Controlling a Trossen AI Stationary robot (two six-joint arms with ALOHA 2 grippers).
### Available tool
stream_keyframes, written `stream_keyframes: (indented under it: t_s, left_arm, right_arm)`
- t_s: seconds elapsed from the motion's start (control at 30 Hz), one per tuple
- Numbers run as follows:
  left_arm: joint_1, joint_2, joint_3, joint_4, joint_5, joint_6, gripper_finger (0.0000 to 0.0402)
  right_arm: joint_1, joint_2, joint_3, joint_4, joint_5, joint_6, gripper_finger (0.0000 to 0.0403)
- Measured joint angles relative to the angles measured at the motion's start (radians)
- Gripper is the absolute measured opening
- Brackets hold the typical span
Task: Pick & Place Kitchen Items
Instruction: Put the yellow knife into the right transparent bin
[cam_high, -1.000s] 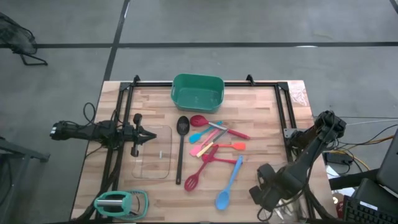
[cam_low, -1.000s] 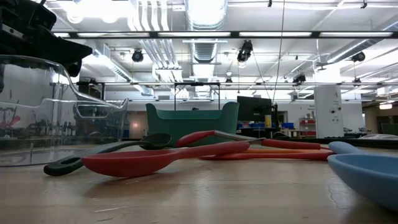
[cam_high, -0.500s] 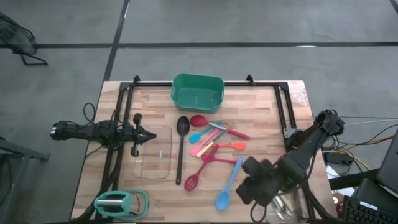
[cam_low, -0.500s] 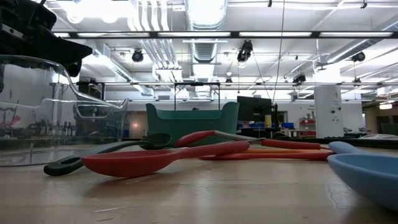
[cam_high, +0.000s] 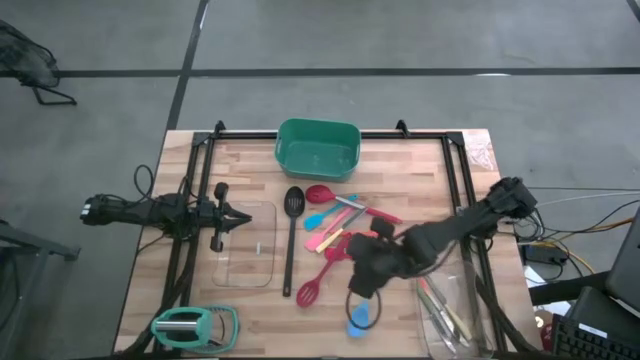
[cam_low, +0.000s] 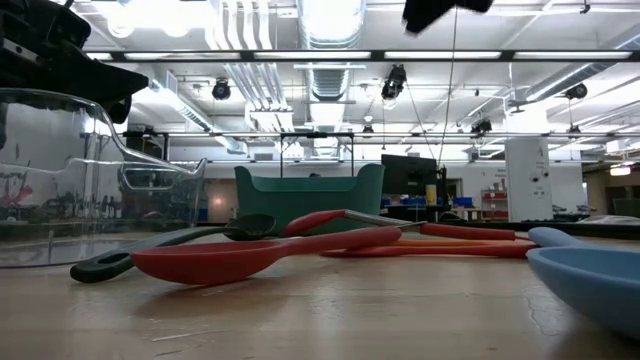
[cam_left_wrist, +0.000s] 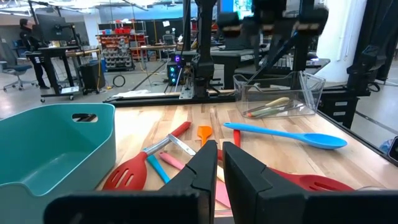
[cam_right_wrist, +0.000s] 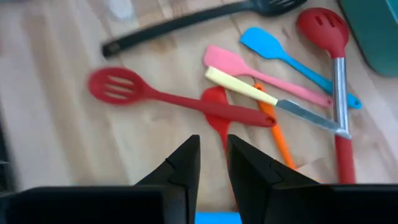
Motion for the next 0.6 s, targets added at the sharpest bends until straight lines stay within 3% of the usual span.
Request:
stream_keyframes:
  t_s: [0.27, 0.6]
  left_arm:
    - [0.000, 0.000, 0.000, 0.000, 0.000, 0.000, 0.0032]
    - [0.000, 0.000, 0.000, 0.000, 0.000, 0.000, 0.0032]
  right_arm:
    - [-0.086, 0.112, -0.001, -0.001, -0.015, -0.257, 0.0118]
    - [-0.195, 0.228, -0.001, 0.042, -0.016, -0.391, 0.0163]
